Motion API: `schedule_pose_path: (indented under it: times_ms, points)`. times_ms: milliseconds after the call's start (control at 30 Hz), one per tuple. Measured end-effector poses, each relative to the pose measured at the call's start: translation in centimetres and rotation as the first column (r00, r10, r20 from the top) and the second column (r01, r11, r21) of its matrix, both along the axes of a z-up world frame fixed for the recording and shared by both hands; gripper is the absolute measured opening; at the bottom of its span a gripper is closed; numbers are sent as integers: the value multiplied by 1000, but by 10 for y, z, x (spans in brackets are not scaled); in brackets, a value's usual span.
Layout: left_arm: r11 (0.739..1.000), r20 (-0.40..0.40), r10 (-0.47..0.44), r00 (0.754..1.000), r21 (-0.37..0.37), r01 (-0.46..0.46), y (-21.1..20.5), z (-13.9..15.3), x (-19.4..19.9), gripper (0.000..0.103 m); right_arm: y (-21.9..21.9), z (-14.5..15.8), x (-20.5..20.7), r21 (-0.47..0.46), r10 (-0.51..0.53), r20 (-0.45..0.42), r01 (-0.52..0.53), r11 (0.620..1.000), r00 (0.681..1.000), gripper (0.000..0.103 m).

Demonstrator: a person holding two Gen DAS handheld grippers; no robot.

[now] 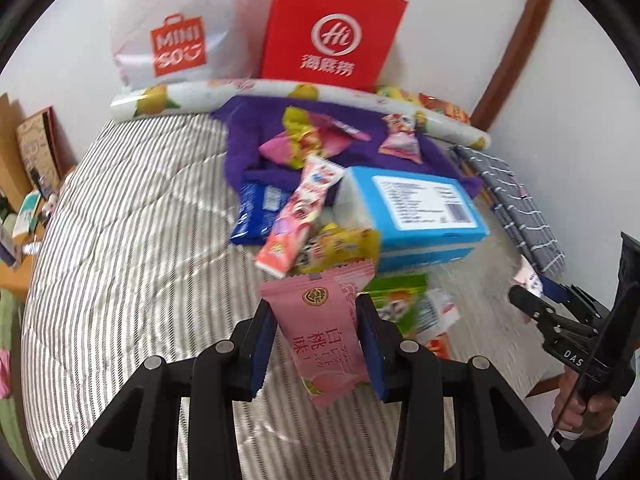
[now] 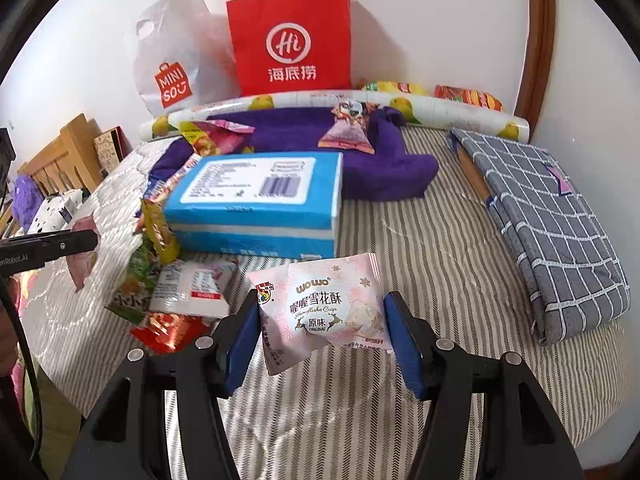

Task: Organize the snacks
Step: 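Grasp the pink peach snack pack with left tool while right tool lifts its pack, then carry both pink packs over the purple towel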

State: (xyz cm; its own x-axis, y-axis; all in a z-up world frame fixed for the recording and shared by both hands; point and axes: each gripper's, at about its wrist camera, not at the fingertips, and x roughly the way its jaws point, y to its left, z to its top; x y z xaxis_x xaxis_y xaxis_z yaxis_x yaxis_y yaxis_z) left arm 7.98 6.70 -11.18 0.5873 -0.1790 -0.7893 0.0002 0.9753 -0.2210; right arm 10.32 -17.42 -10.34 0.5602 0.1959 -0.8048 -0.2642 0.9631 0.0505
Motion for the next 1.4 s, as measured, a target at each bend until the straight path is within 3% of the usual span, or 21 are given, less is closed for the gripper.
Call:
schedule_pose_path:
  times_ms: [300,600,1400]
  points:
    - [998,52,-57,997,14,57,-28,21,10,38,7,21,7,27,-2,24,2,1000,1000,60]
    - [998,53,-71,996,7,70,-37,27,25,38,6,36,21,33,-17,40,15,999,999,60]
    - [999,59,-37,998,-19,38,-27,34,74,38,7,55,71,26,-24,79,22,999,997,60]
